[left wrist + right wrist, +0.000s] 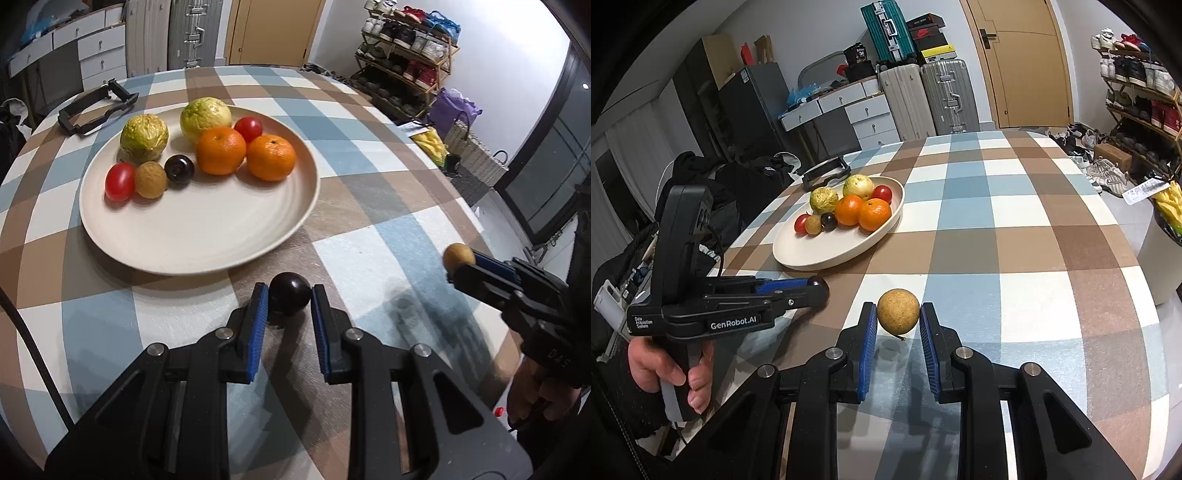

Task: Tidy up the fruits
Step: 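Grasp the small yellow round fruit with the right tool while the left tool grasps the dark plum, then carry the yellow fruit and plum onto the plate with both tools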

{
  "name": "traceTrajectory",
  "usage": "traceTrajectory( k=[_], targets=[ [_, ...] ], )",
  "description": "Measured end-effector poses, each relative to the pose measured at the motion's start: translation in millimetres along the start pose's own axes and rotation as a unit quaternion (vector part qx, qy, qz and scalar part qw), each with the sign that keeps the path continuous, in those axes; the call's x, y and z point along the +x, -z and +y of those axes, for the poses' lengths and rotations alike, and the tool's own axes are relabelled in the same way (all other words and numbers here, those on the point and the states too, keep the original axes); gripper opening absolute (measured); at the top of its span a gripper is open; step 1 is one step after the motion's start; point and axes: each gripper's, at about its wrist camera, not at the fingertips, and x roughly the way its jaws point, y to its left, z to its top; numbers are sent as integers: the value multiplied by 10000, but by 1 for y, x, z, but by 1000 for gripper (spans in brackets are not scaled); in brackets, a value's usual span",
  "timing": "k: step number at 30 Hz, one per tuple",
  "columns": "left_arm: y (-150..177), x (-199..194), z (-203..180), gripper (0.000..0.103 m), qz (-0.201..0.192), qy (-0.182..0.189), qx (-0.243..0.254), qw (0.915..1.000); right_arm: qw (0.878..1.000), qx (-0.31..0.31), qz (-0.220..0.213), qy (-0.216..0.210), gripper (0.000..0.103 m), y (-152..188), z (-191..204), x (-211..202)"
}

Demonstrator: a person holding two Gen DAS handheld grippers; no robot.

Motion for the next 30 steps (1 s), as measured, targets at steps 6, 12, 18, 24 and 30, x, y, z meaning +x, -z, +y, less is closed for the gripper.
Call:
traceTrajectory(
  k=[6, 12, 18, 24, 30],
  targets=[
    [3, -23, 3, 21, -228, 244, -97, 9994, 10000, -39, 25, 17, 24, -3, 5, 2],
    [-7, -51, 24, 21, -555, 291, -285, 9976, 9997, -10, 13, -243, 24, -18, 13, 7],
    [-24, -73, 58, 21, -888, 154, -528, 9945, 9978, -2, -60, -667, 24, -48, 28, 19],
    [-35, -72, 92, 21, -952, 9, -768, 9925, 9961, -260, -115, -832, 24, -87, 52, 38],
    [-40, -56, 109, 21, -825, 41, -883, 9927, 9950, -280, 78, -954, 24, -124, 65, 76]
  ],
)
